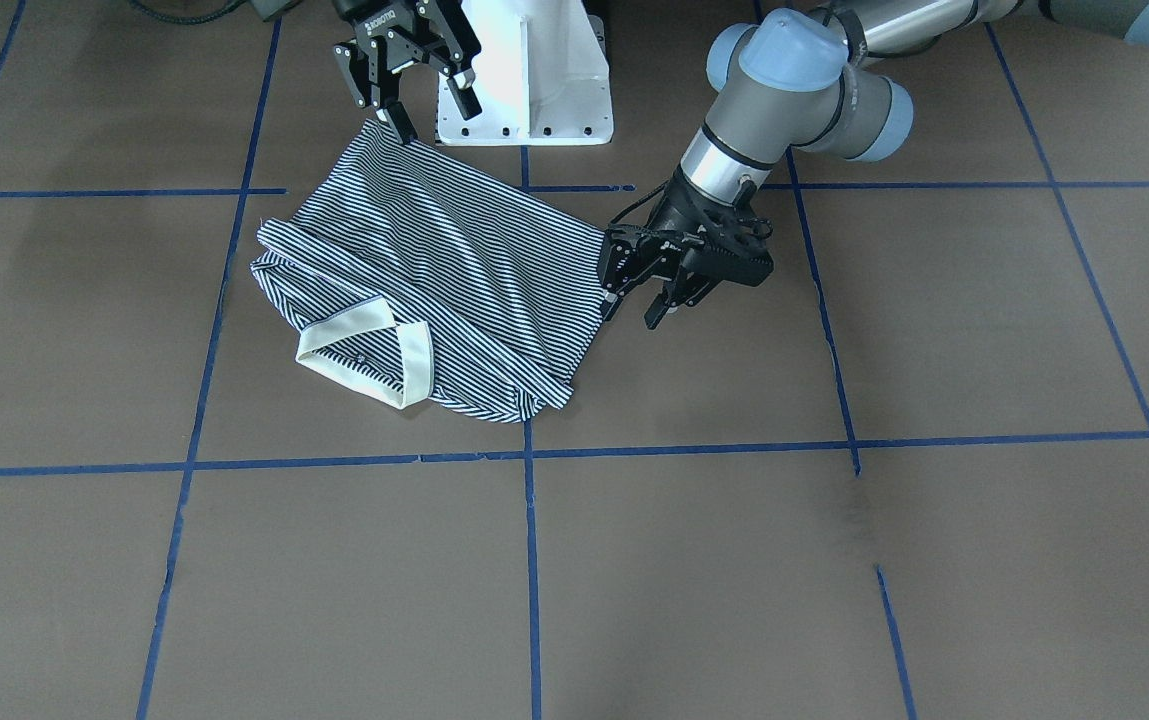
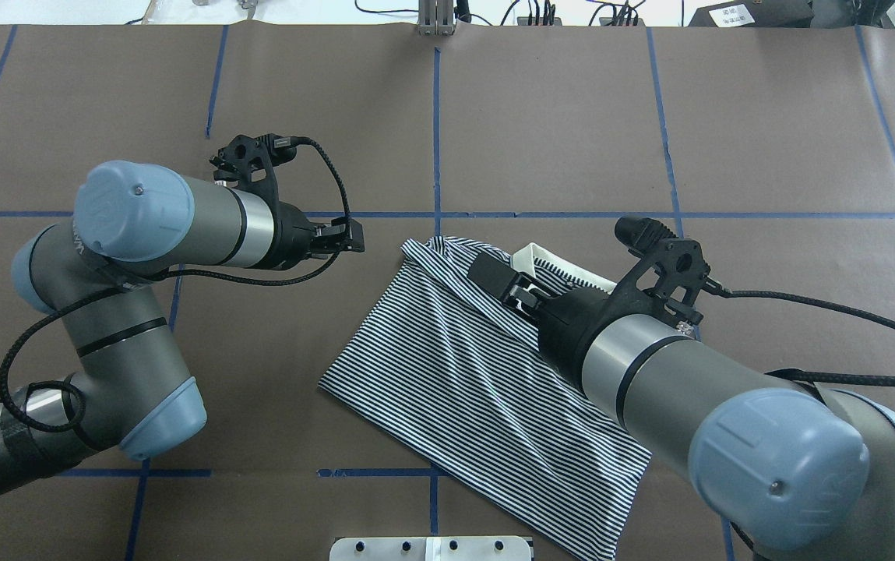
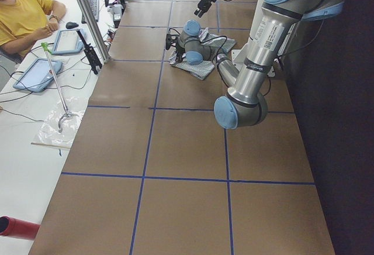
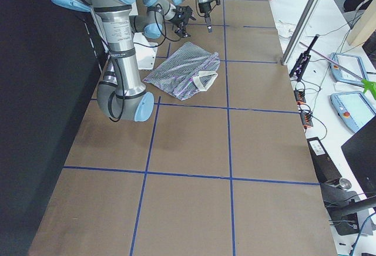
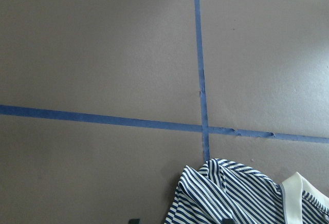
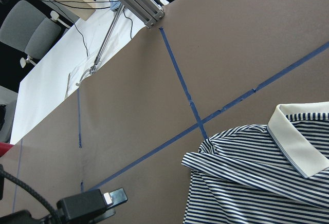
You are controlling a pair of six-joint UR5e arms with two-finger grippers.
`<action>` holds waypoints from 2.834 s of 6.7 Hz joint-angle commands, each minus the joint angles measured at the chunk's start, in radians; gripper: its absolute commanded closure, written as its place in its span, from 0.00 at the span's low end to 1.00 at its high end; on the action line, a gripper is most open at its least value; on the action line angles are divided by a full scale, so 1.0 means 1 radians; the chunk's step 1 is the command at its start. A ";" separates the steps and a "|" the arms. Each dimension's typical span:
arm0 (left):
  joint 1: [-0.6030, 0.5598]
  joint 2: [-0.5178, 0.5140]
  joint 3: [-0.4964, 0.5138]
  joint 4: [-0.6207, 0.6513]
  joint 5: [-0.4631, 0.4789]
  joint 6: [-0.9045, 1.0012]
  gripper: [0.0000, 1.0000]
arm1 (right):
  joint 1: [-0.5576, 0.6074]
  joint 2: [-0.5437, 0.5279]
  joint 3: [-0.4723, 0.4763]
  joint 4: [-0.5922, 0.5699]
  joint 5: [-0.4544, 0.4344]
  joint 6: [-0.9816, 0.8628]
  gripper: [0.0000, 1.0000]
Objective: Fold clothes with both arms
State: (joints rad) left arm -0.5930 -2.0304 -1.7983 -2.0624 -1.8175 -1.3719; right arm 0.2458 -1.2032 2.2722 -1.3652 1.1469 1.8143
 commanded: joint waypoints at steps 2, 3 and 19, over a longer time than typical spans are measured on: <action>0.048 0.019 0.120 0.033 -0.121 -0.086 0.38 | 0.015 -0.001 -0.016 0.000 0.002 -0.001 0.00; 0.059 0.015 0.108 0.045 -0.131 -0.120 0.38 | 0.017 -0.003 -0.016 0.000 0.002 -0.001 0.00; 0.148 0.048 0.080 0.079 -0.184 -0.271 1.00 | 0.015 -0.022 -0.031 0.008 0.002 0.003 0.00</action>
State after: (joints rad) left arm -0.4401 -1.9825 -1.7156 -1.9840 -2.0023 -1.6451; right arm 0.2613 -1.2219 2.2444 -1.3576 1.1489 1.8177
